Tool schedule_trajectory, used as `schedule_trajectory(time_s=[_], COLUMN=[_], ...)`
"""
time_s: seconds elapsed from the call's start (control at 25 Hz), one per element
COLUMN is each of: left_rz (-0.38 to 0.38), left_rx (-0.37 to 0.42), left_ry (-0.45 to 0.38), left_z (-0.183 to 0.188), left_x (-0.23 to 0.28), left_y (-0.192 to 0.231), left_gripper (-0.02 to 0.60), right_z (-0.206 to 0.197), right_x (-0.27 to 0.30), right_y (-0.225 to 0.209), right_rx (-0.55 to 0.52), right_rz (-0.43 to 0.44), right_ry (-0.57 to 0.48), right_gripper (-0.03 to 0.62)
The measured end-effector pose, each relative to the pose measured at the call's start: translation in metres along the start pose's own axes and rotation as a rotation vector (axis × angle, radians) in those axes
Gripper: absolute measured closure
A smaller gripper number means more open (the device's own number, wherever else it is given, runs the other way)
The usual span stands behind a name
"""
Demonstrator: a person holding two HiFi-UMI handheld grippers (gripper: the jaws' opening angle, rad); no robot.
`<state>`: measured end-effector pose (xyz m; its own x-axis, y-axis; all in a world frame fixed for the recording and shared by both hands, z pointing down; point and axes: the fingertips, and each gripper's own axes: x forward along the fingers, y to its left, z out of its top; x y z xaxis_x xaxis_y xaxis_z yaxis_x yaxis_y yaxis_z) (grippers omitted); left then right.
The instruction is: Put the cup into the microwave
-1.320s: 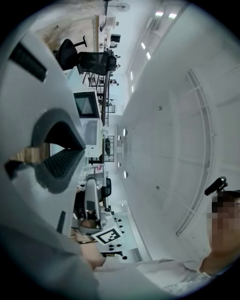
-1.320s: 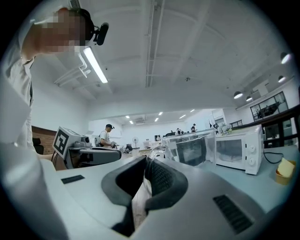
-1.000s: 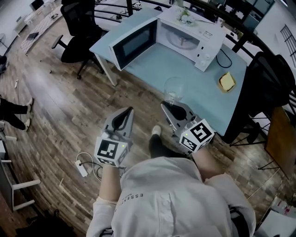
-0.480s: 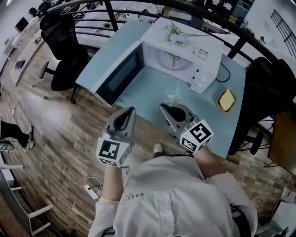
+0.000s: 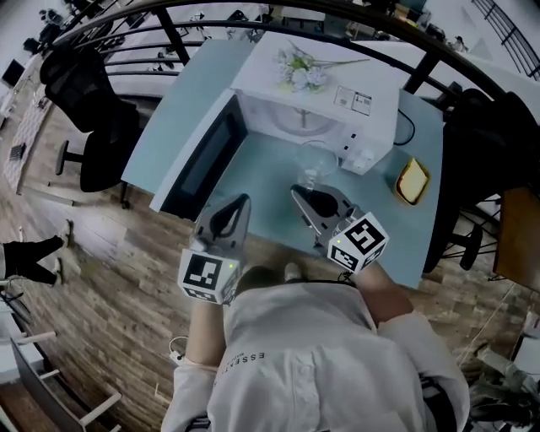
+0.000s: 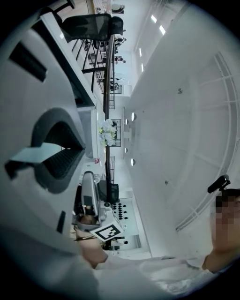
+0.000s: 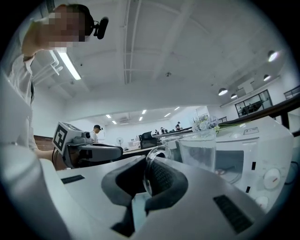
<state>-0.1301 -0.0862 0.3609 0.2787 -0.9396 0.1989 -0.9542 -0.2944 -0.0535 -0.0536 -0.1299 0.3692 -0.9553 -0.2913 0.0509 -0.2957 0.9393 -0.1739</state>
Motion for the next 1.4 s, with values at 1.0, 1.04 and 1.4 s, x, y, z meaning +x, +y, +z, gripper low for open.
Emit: schedule_trajectory(time_s=[1.0,1.04,1.4], left_rz=[-0.294,-0.297,-0.33], left_rx=[-0.049,-0.05,-0.065], left_ry=[0.034,0.037,0.066], left_z=[-0.029,-0.032,-0.051], left_x=[0.138,0.14,0.154], left_y=[0.062,0.063,0.066], left_gripper=[0.58,0.58,0.58], right_z=[-0.084,-0.086,-0.1], right_x=[0.111,0.114,0.134], right_y=[-0.131,-0.133,-0.166], right_rx=[0.02,0.02,0.013], right_rz=[-0.163,-0.165,-0.2], right_ry=[0.11,0.112,0.112], right_gripper=[0.572,0.572,0.572])
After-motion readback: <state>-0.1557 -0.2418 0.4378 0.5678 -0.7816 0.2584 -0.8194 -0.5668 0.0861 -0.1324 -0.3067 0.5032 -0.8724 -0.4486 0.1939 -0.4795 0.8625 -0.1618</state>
